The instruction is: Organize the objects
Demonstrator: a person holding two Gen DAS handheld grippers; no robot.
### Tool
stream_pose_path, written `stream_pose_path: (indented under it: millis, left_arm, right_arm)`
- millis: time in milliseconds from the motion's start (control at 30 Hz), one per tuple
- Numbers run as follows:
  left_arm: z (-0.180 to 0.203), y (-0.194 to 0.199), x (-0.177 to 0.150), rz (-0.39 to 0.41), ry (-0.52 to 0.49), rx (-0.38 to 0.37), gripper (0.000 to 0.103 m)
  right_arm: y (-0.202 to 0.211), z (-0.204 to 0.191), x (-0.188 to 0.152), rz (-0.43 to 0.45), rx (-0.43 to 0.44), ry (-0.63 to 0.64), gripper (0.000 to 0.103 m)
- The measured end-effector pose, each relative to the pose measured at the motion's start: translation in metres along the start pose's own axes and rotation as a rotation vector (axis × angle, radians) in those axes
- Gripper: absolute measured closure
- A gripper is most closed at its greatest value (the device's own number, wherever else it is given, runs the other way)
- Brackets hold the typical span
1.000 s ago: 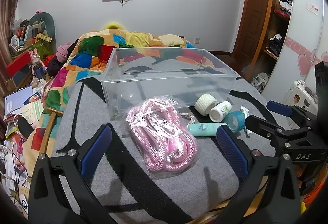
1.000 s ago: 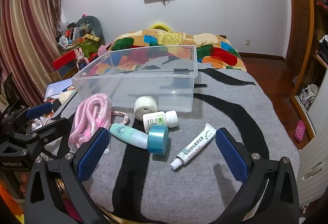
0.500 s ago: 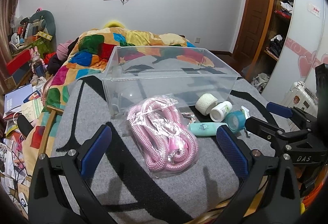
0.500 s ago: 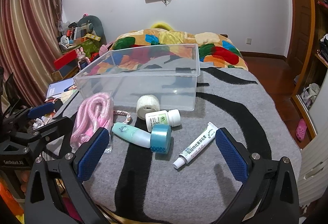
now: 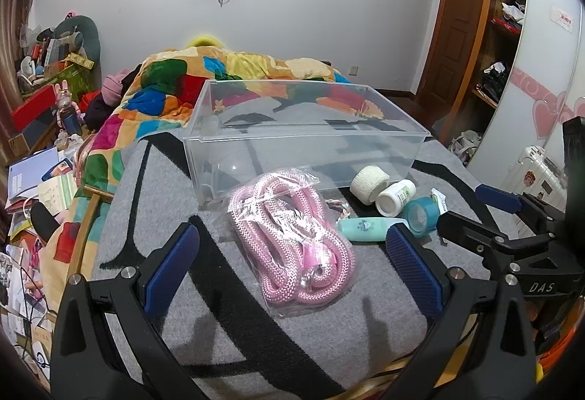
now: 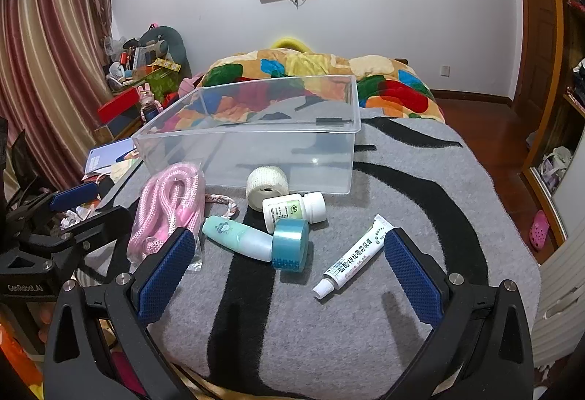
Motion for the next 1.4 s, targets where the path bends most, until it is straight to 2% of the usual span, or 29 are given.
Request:
stream_pose_path:
  millis: [1400]
  left_arm:
    - [0.0017, 0.0001, -0.0018, -0.008, -0.004, -0.001, 0.0]
  right_arm:
    - [0.0032, -0.0046, -0.0006, -0.005, 0.014, 0.002, 0.0]
Point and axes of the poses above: each gripper's, at about its wrist camera, not at the fingertips, and y roughly against the way its jaws point, z to its right, x to its top, the point moved 3 cm from there along -y, roughly the way its jaws point, and after that the axes turned 7 degrees about -x, right-handed, at the moved point
